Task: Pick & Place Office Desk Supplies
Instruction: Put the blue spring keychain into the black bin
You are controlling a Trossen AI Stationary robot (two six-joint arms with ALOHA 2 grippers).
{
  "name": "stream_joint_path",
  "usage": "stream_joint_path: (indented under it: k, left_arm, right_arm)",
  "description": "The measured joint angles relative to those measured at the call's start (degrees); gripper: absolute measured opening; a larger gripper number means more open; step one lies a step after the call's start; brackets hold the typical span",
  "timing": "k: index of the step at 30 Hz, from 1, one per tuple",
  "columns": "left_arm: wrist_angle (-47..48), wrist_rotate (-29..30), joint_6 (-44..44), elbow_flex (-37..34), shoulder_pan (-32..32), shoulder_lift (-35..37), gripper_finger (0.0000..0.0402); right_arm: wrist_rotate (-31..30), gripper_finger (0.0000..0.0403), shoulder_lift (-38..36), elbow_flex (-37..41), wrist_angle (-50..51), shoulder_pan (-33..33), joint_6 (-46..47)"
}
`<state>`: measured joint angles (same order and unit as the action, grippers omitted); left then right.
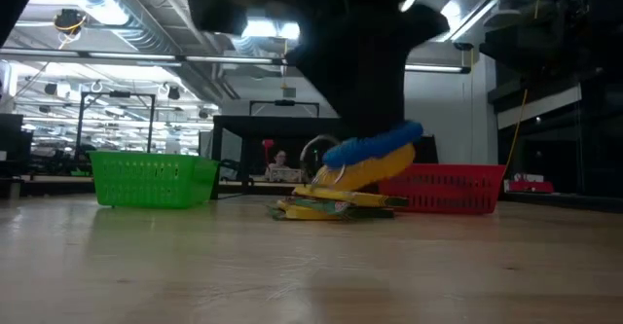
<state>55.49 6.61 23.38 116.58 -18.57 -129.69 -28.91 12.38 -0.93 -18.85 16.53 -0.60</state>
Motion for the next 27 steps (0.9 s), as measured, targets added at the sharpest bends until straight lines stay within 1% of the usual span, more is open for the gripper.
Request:
stream_joint_path:
  k: [1, 3, 10, 14, 19, 27]
  left_arm:
    - [-0.2, -1.6, 0.1, -0.5, 0.3, 0.0, 0.0025]
    - [-0.8, -2.3, 0.2, -1.6, 0.4, 0.0, 0.004]
    - [-1.9, -1.3, 0.3, -2.8, 0.3, 0.0, 0.0117]
    - [-2.9, -1.2, 0.2, -2.8, 0.4, 0.0, 0.0145]
    - [-4.0, -1.2, 0.3, -2.8, 0.4, -0.1, 0.0152]
    - [-1.2, -1.2, 0.4, -2.8, 1.0, -2.3, 0.0143]
  right_arm:
    - [0.0, 0.0139, 0.0, 0.0, 0.0, 0.0, 0.0]
    - [0.0, 0.0139, 0.0, 0.0, 0.0, 0.0, 0.0]
    - [0.0, 0.0139, 0.0, 0.0, 0.0, 0.0, 0.0]
    - [0.0, 0.0139, 0.0, 0.0, 0.0, 0.0, 0.0]
    - [0.0, 0.0139, 0.0, 0.0, 0.0, 0.0, 0.0]
    - [0.0, 0.0139, 0.0, 0.0, 0.0, 0.0, 0.0]
